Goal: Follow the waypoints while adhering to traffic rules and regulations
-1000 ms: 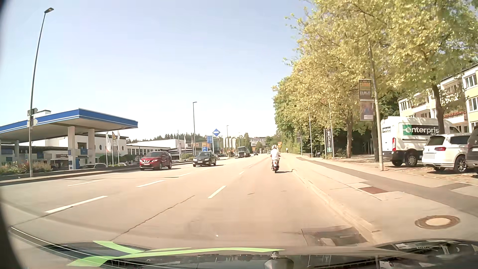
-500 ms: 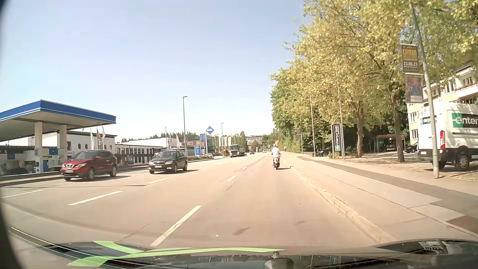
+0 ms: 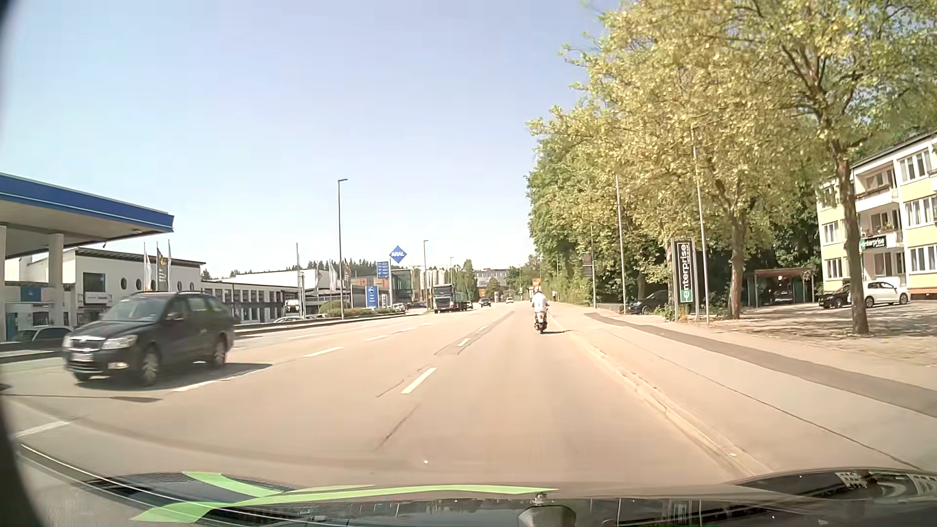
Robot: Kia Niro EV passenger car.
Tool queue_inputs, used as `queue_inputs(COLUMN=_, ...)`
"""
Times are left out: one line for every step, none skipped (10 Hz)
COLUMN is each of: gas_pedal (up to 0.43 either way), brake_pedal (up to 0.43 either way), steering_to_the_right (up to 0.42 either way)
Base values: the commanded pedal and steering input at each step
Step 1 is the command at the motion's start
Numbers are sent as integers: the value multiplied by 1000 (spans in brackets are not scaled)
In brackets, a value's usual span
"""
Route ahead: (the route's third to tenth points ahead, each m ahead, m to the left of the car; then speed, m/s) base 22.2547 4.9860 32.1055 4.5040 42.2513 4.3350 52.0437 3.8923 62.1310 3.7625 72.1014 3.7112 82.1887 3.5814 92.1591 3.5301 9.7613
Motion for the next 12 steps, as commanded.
queue_inputs(gas_pedal=150, brake_pedal=0, steering_to_the_right=8)
queue_inputs(gas_pedal=150, brake_pedal=0, steering_to_the_right=8)
queue_inputs(gas_pedal=150, brake_pedal=0, steering_to_the_right=8)
queue_inputs(gas_pedal=150, brake_pedal=0, steering_to_the_right=8)
queue_inputs(gas_pedal=150, brake_pedal=0, steering_to_the_right=9)
queue_inputs(gas_pedal=150, brake_pedal=0, steering_to_the_right=10)
queue_inputs(gas_pedal=150, brake_pedal=0, steering_to_the_right=10)
queue_inputs(gas_pedal=150, brake_pedal=0, steering_to_the_right=10)
queue_inputs(gas_pedal=150, brake_pedal=0, steering_to_the_right=8)
queue_inputs(gas_pedal=150, brake_pedal=0, steering_to_the_right=6)
queue_inputs(gas_pedal=150, brake_pedal=0, steering_to_the_right=6)
queue_inputs(gas_pedal=150, brake_pedal=0, steering_to_the_right=4)
